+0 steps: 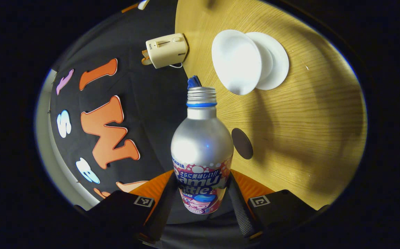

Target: Open the teacup lid with one hand, grasp the water bottle and pour water into the teacup with the other hand; after pouring, place the water bottle on the coaster and then close the teacup lid.

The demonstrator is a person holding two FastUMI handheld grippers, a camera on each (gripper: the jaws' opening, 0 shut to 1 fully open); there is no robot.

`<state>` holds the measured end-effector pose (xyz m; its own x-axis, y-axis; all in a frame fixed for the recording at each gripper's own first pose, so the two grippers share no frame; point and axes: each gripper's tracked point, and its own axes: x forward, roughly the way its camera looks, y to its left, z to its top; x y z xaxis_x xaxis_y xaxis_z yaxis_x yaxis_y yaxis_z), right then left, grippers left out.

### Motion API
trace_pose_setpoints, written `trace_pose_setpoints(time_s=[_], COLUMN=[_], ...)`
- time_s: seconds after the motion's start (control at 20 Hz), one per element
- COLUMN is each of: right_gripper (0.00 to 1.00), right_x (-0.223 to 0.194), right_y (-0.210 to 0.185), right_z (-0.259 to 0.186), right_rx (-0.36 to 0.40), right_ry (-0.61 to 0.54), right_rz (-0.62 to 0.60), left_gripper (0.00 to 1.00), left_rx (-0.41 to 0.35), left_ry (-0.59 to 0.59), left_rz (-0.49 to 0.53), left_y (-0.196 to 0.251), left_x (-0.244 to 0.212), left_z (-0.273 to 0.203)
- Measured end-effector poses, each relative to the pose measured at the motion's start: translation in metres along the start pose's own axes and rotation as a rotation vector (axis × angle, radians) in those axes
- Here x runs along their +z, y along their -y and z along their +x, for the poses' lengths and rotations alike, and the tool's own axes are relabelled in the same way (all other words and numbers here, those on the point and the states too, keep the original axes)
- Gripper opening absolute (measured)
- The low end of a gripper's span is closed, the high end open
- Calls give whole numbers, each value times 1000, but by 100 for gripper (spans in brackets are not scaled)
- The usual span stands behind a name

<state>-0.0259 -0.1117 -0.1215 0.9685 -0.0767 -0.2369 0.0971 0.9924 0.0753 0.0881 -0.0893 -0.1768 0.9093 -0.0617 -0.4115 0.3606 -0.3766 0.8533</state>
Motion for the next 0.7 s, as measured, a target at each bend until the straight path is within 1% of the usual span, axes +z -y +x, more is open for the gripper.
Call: trace_pose_setpoints(time_s=[0.05, 0.15, 0.2, 0.25, 0.3, 0.4, 0.45, 0.5, 0.55, 0.6, 0.7], right_gripper=[21, 21, 21, 21, 21, 21, 21, 21, 21, 21, 21], right_x=[0, 0, -1, -1, -1, 0, 1, 0, -1, -1, -3], right_y=[0, -2, -3, -2, -2, -2, -2, -1, -2, -2, -1], right_z=[0, 1, 0, 0, 1, 0, 0, 0, 0, 0, 0], right_rx=[1, 9, 13, 11, 11, 12, 15, 15, 17, 16, 16], right_ry=[2, 4, 3, 4, 5, 10, 11, 11, 11, 10, 10], right_rz=[1, -3, -9, -13, -18, -21, -20, -18, -18, -18, -20], left_gripper=[85, 85, 82, 85, 82, 82, 85, 85, 85, 82, 82], left_rx=[1, 8, 9, 9, 10, 10, 11, 12, 19, 23, 38], left_ry=[0, -5, -9, -10, -14, -18, -18, -20, -22, -25, -32], left_rz=[11, 48, 58, 70, 84, 115, 122, 127, 134, 141, 161], left_y=[-2, -6, -7, -7, -8, -12, -13, -14, -17, -20, -29], left_x=[-1, -1, -1, -1, -1, -2, -2, -3, -4, -5, -8], left_z=[-1, 0, 2, 0, 1, 1, 1, 2, 1, 1, -2])
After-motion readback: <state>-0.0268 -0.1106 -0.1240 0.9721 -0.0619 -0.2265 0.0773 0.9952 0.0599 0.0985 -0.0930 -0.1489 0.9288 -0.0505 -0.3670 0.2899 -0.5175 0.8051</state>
